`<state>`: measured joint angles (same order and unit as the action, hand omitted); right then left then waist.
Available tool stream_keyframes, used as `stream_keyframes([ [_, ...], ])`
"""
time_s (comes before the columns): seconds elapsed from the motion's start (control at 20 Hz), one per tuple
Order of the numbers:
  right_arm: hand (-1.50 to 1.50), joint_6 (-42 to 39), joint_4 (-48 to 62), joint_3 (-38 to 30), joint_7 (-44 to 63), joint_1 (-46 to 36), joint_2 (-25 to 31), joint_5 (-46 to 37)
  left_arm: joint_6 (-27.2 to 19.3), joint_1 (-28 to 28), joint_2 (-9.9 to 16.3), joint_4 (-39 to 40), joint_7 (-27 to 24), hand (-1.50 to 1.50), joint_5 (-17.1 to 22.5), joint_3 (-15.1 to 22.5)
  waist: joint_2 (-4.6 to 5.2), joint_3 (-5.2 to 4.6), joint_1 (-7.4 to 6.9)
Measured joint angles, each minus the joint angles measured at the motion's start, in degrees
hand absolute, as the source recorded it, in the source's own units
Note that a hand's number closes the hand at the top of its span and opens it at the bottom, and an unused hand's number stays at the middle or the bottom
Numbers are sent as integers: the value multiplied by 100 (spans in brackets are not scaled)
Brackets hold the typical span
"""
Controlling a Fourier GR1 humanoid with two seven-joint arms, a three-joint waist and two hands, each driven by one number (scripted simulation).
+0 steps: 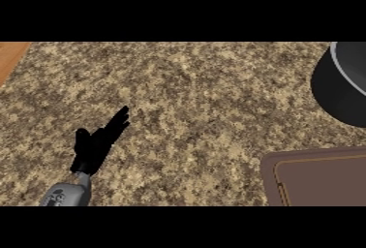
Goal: Pick the lemon from the tray and place it in the pot
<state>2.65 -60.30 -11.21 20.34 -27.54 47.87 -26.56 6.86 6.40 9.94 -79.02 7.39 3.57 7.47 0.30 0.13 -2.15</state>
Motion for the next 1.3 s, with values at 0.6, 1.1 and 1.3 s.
stream_keyframes([
  [0.6,-150,-1103,2517,976,814,-1572,-257,-1215,47,134,-61,9,84,0,-62,53,67,2,-172],
  [1.1,-150,-499,3663,445,520,-2421,-825,-970,92,56,-47,-36,31,0,-83,26,71,24,-116],
  [1.3,-150,503,3467,-142,18,-2580,-906,-542,90,49,-22,-5,18,0,-58,-46,67,28,-59],
])
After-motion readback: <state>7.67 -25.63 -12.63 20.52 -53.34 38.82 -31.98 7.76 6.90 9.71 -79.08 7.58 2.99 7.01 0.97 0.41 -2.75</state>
